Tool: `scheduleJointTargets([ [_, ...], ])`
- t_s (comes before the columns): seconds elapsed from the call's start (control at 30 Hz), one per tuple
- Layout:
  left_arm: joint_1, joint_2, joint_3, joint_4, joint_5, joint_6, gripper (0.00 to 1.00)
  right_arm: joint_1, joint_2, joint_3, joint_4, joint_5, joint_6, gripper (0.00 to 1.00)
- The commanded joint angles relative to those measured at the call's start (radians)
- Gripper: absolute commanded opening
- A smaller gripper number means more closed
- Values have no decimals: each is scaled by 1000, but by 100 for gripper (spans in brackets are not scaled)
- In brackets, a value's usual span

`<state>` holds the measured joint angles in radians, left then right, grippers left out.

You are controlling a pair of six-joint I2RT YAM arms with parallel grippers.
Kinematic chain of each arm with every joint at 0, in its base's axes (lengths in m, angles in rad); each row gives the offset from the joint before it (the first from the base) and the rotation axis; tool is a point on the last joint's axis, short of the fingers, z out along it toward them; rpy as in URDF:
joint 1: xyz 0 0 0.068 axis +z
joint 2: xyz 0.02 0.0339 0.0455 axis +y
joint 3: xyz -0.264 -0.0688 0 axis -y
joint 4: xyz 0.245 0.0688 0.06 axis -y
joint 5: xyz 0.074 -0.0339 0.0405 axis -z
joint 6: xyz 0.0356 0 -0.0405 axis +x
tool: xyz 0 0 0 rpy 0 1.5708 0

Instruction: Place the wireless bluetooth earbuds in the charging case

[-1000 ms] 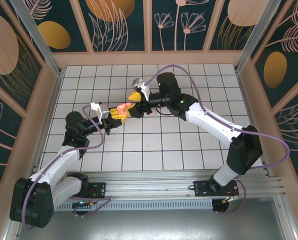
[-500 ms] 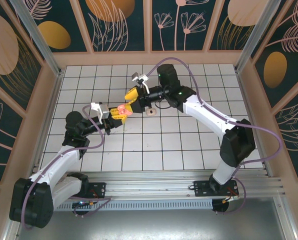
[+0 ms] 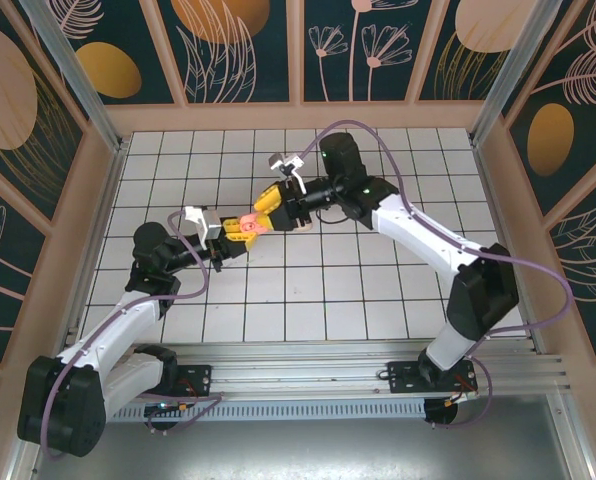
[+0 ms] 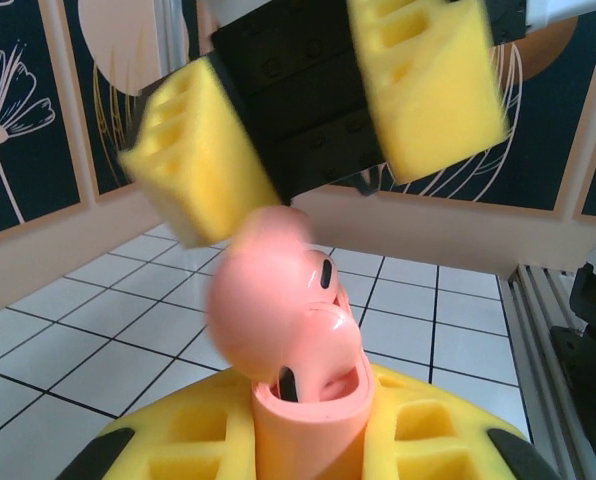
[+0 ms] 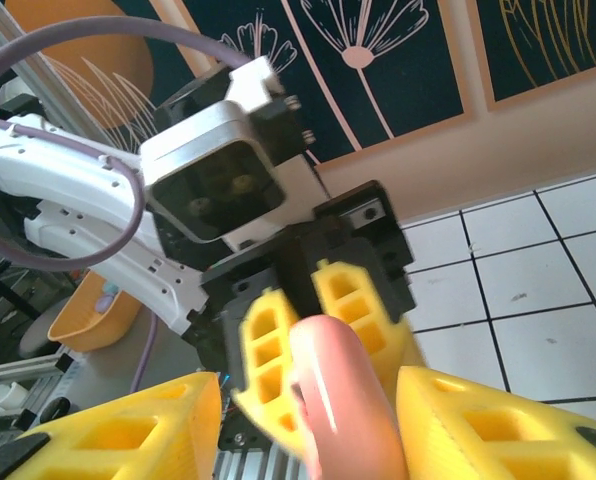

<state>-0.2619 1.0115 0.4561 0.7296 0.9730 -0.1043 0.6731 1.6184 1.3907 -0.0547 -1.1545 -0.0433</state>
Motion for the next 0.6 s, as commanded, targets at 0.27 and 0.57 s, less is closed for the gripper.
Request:
scheduleJointTargets([
  [0.27, 5, 37, 72, -78, -105, -19, 7, -56, -145, -144, 139, 185, 137, 51],
  [0.57, 4, 204, 77, -170, -297, -384, 5, -164, -157, -237, 107, 593, 354, 52],
])
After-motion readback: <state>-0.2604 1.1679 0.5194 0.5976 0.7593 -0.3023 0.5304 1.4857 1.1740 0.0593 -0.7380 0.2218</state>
